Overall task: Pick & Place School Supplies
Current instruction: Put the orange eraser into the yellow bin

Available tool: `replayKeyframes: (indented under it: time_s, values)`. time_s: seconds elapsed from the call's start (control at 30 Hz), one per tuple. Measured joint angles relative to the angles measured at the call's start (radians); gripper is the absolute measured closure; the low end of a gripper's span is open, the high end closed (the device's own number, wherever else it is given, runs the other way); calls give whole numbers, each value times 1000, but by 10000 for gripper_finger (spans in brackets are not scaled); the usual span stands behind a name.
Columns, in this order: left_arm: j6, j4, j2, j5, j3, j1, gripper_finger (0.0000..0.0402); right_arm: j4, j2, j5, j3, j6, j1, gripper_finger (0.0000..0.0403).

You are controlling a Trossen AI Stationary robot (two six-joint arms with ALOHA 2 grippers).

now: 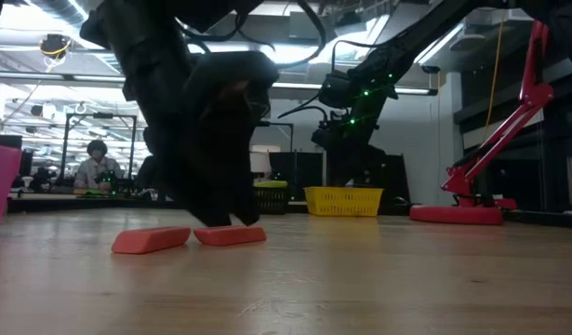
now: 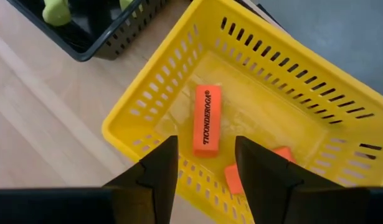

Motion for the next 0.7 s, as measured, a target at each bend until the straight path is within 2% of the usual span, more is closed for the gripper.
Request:
replayKeyframes:
  time_s: [0.23, 0.33, 0.57, 0.7]
  values:
    - [-54, 20, 47, -8, 4, 3, 215, 0, -1, -42, 0, -4, 4, 240]
    - [-69, 6, 49, -11, 4, 11, 251, -10, -6, -65, 0, 9, 19, 240]
    - [-62, -38, 47, -8, 5, 33, 380, -42, -70, -78, 0, 34, 93, 240]
    - [-56, -43, 46, -34, 4, 33, 389, -86, -127, -75, 0, 61, 168, 240]
